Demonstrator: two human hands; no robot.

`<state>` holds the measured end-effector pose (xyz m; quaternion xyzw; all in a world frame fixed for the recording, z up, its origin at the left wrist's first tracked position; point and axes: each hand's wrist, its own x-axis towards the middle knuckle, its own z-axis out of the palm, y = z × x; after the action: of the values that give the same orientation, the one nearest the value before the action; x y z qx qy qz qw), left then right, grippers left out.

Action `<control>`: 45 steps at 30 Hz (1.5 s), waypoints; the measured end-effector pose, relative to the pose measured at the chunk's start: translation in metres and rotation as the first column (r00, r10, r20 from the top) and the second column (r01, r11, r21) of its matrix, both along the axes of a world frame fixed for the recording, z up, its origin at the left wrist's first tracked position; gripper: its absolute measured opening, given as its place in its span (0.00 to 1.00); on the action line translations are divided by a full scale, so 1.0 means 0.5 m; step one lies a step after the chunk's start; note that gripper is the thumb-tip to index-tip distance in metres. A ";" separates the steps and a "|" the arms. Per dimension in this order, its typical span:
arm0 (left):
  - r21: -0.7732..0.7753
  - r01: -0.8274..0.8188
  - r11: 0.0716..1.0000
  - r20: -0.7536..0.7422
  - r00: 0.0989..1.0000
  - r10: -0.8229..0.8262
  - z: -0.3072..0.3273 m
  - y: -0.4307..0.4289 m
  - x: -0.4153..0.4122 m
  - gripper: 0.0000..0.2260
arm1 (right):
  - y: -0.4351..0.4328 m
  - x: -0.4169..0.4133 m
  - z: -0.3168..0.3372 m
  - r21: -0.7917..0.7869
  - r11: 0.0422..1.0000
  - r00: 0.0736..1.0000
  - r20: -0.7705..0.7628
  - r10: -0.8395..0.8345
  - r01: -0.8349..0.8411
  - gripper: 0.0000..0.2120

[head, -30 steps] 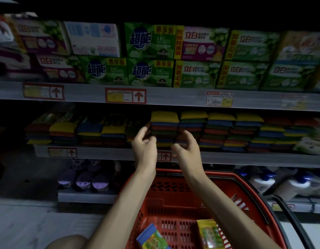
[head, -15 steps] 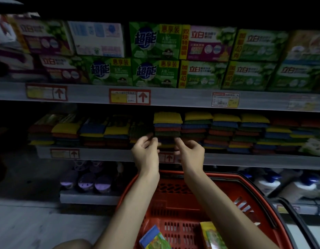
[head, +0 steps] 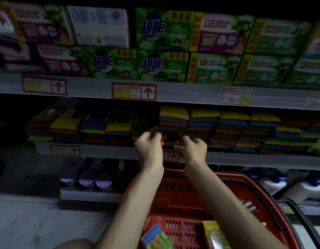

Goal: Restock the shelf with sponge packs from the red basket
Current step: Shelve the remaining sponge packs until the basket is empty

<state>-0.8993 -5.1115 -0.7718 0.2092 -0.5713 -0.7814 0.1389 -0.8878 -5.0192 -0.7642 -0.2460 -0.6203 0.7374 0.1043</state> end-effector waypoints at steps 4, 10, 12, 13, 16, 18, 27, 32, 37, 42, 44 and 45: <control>-0.001 0.009 1.000 0.019 1.000 -0.009 -0.004 0.003 -0.004 0.07 | 0.002 -0.010 -0.004 -0.012 1.000 1.000 -0.001 -0.027 0.027 0.08; 0.003 0.017 1.000 0.017 1.000 -0.017 -0.007 0.005 -0.008 0.10 | 0.005 -0.017 -0.011 0.012 0.999 0.999 0.022 -0.041 0.040 0.07; -0.010 0.012 1.000 0.012 1.000 -0.012 -0.009 0.005 -0.007 0.11 | 0.005 -0.015 -0.011 0.021 0.999 0.999 0.017 -0.043 0.042 0.08; -0.016 0.007 1.000 0.012 1.000 -0.007 -0.010 0.004 -0.006 0.11 | 0.005 -0.015 -0.011 0.023 0.999 0.999 0.016 -0.043 0.043 0.09; -0.033 0.000 0.999 0.023 1.000 0.001 -0.012 0.003 -0.003 0.12 | 0.004 -0.013 -0.010 0.027 0.999 0.999 0.014 -0.045 0.044 0.10; -0.047 0.005 0.999 0.024 1.000 -0.004 -0.012 0.004 0.001 0.12 | 0.004 -0.013 -0.010 0.035 0.998 0.999 0.024 -0.043 0.042 0.10; -0.058 0.082 0.995 0.022 0.997 -0.081 -0.012 -0.001 0.010 0.14 | 0.012 -0.019 -0.017 0.061 0.996 0.997 0.049 -0.066 0.063 0.10; -0.156 0.115 0.981 0.006 0.993 -0.115 -0.020 -0.012 0.020 0.11 | 0.023 0.016 -0.025 0.318 0.948 1.000 -0.024 0.018 -0.009 0.11; -0.729 0.057 0.682 -0.085 0.981 -0.173 -0.025 -0.032 0.060 0.13 | 0.043 0.064 -0.047 0.895 0.445 0.956 -0.154 0.248 0.029 0.14; -0.991 -0.131 0.042 -0.137 0.932 -0.336 -0.056 -0.056 0.073 0.20 | 0.073 0.065 -0.069 0.997 -0.062 0.935 -0.018 0.355 0.043 0.28; -0.990 -0.112 -0.086 -0.073 0.929 -0.364 -0.061 -0.062 0.074 0.23 | 0.079 0.061 -0.071 0.985 -0.163 0.930 0.010 0.367 0.053 0.31; -0.987 -0.103 -0.125 -0.050 0.927 -0.373 -0.063 -0.064 0.075 0.25 | 0.080 0.060 -0.071 0.980 -0.193 0.927 0.023 0.375 0.053 0.31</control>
<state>-0.8619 -5.1435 -0.8034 -0.1540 -0.9466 -0.1251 0.2541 -0.8577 -4.9791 -0.7999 0.1113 -0.9629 0.0326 0.2435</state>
